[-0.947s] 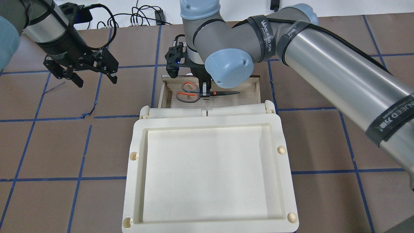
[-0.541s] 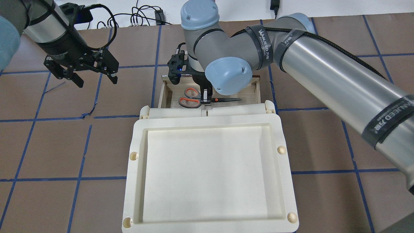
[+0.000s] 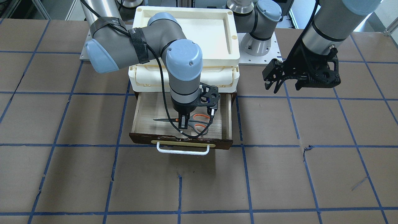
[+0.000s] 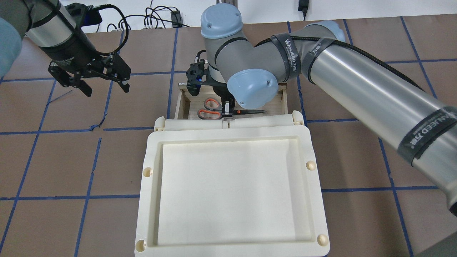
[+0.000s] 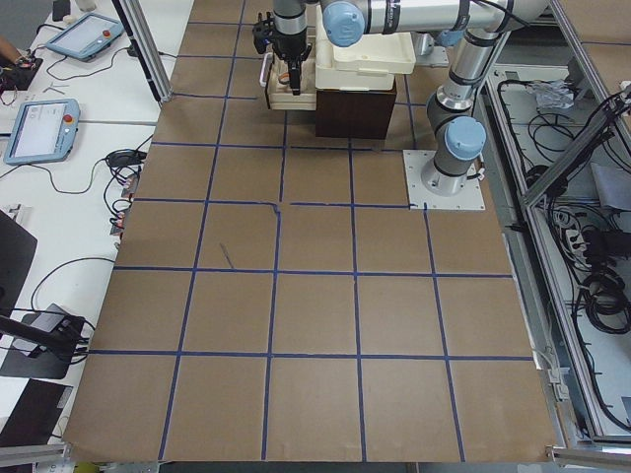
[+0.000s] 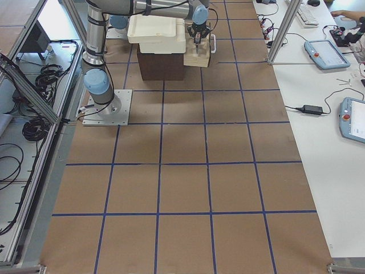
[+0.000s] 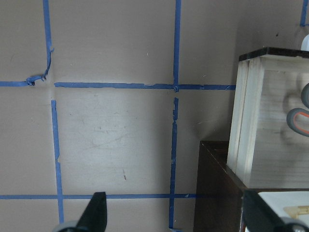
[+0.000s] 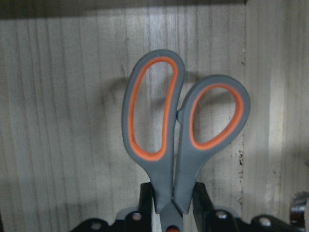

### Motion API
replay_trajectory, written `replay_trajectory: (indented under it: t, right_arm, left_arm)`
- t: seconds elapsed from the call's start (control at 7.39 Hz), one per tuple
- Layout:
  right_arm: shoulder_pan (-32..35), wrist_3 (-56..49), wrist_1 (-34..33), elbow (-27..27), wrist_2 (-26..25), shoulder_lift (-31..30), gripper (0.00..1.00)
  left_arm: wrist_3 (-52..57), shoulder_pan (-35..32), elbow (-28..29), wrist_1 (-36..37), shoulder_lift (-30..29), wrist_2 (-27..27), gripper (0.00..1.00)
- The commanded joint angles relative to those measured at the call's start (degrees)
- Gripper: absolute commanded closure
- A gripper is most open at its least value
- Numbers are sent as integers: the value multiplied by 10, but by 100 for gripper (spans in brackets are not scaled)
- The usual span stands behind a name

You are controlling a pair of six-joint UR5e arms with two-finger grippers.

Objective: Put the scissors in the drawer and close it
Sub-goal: 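Lower the scissors into the drawer and open the right gripper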

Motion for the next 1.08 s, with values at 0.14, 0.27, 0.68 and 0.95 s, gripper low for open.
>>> replay_trajectory:
  t: [0.14,0.27,0.68,0.95]
  right_arm:
    - [0,9,1,9,5,-2,59]
    - [0,9,0,7,2,-3,50]
    - [-1,9,7,-4,7,-7,34]
    - [-5,47,11,-32,4,-27,31]
  left_arm:
    - [0,-1,0,0,0,0,0]
    - [0,-1,0,0,0,0,0]
    - [0,-1,0,0,0,0,0]
    - [-2,-2,0,0,0,0,0]
